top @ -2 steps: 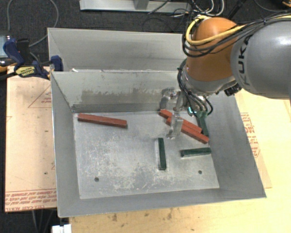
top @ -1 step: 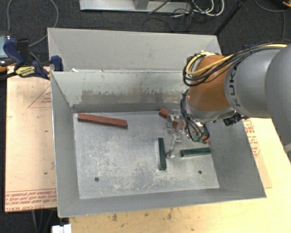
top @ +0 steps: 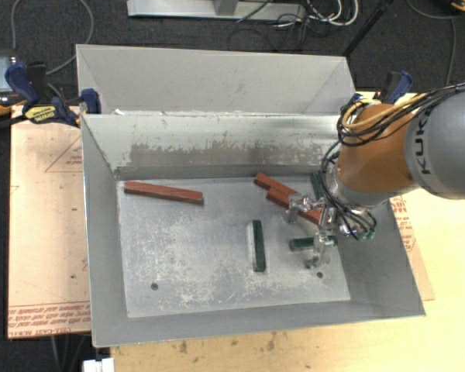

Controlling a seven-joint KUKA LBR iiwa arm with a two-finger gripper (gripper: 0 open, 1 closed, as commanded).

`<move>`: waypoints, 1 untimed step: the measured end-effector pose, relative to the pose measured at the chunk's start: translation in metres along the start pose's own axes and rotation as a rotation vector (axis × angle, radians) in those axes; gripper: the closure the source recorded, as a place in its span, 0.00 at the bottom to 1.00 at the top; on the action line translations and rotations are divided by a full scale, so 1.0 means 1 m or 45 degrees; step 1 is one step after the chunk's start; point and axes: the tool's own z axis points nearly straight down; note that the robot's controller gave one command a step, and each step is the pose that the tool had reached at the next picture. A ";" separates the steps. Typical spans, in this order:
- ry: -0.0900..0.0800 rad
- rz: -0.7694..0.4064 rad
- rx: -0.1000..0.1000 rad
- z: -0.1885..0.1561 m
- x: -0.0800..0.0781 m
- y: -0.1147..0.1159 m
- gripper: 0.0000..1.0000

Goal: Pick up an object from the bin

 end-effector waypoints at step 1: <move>-0.004 -0.003 -0.003 -0.001 -0.002 0.003 1.00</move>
Offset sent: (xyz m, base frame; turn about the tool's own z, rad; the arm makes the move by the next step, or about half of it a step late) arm 0.0000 0.0000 0.0000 0.0000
